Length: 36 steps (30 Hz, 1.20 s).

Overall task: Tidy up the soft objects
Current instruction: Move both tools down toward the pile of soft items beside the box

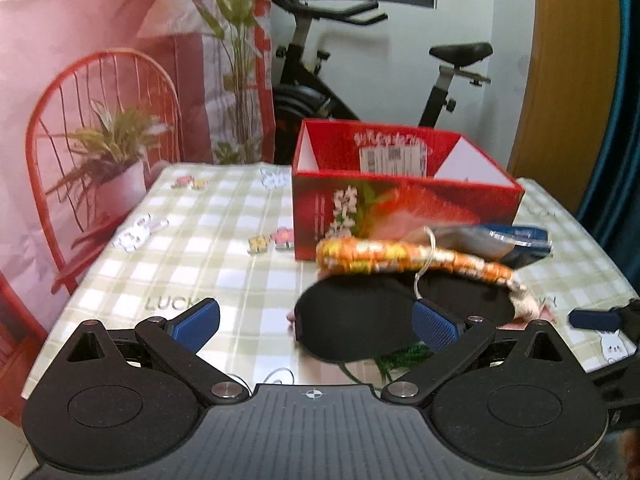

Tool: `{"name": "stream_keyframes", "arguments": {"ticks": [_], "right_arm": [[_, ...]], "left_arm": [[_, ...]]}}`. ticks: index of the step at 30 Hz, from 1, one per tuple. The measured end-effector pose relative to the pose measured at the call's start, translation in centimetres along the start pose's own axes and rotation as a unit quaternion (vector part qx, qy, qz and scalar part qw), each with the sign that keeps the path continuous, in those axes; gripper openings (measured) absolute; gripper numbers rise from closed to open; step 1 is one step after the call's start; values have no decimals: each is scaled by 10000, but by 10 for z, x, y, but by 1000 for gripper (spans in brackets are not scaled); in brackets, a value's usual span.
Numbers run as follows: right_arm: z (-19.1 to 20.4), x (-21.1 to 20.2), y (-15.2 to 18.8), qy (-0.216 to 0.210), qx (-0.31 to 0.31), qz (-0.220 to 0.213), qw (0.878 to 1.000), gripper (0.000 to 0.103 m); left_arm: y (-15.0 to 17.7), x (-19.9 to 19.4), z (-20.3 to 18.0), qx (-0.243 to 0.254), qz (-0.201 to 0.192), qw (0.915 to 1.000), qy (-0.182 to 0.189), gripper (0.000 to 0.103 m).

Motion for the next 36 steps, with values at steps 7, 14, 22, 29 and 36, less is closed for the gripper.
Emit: {"name": "stream_keyframes", "arguments": {"ticks": [7, 14, 22, 29, 36], "right_arm": [[14, 13, 12, -548, -158, 551, 9969, 76], [21, 21, 18, -991, -263, 923, 9904, 61], [19, 34, 25, -1115, -226, 1283, 9852, 45], [11, 38, 22, -932, -368, 1067, 9892, 43], [8, 44, 27, -895, -378, 968, 9906, 45]], "left_arm": [[14, 13, 6, -193, 226, 9995, 49, 103], [20, 24, 6, -269, 499, 9983, 124, 102], [27, 32, 2, -328, 680, 9962, 428, 96], [37, 51, -4, -423, 918, 9915, 817, 82], [47, 83, -11, -871, 1387, 9774, 1335, 78]]}}
Point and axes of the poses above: each gripper's, at about its wrist camera, not at the fingertips, and x roughly the way its jaws point, z to its left, y to its underside, the point moved 1 cm from there along x, roughly the way its jaws point, and after that the axes turned 8 degrees about -z, right-handed, at the moved point
